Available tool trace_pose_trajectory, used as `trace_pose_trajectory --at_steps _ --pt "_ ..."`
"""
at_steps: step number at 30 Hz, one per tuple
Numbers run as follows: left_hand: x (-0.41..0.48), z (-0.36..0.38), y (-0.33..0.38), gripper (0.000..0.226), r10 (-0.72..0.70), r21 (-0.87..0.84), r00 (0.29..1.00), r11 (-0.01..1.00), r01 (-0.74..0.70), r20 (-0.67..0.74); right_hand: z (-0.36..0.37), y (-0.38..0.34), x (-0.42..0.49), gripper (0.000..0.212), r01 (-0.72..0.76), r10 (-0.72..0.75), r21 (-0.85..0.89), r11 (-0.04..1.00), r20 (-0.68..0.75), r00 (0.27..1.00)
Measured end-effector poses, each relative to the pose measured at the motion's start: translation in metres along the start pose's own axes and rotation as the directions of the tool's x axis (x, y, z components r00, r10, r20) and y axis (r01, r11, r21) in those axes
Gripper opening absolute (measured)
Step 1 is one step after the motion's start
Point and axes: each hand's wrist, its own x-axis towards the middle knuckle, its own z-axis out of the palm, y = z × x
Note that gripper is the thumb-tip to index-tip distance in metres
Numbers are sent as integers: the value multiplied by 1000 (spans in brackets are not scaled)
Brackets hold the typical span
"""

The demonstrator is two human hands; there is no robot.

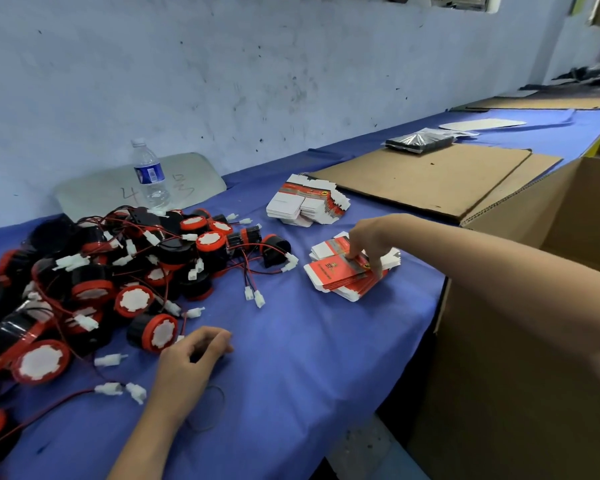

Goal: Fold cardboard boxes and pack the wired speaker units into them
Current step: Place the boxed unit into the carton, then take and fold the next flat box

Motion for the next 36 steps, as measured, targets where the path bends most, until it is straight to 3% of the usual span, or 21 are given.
trace_pose_trajectory --at_steps 2,5,9,11,13,15,18,22,29,32,36 --pt "0 0 -1 27 2 -1 1000 1000 -2 3 -1 -1 -1 72 -1 0 -30 1000 -2 1000" --pt "0 -1 -3 29 7 -8 1000 1000 -7 2 3 -2 2 46 -9 8 -28 1000 -43 999" --pt "2 -2 -2 30 16 -20 1000 1000 -16 2 -1 7 -5 28 -8 70 208 978 -292 954" --pt "3 -1 -1 30 14 -22 1000 1000 -14 4 -6 18 -9 27 20 143 317 948 -484 863" --pt "3 -1 -2 29 13 -23 1000 1000 -13 6 -11 27 -12 24 -4 249 355 935 -649 718" --pt "3 -1 -2 29 11 -28 1000 1000 -11 5 -16 34 -14 23 -51 329 376 925 -727 603" --pt "3 -2 -2 29 4 -22 1000 1000 -4 6 -18 36 -14 25 -59 359 384 921 -784 505" --pt "3 -2 -2 29 2 -21 1000 1000 -2 2 -13 32 -10 26 -51 324 353 934 -781 535" --pt "4 -1 -3 20 2 26 1000 1000 -2 -2 -37 51 -14 20 -104 490 554 826 -615 618" --pt "4 -1 -2 20 -5 27 1000 1000 5 -8 -40 51 -10 24 -93 572 614 784 -656 492" --pt "3 -1 0 20 -11 25 1000 1000 11 -7 -29 45 -2 27 16 713 776 631 -588 383"
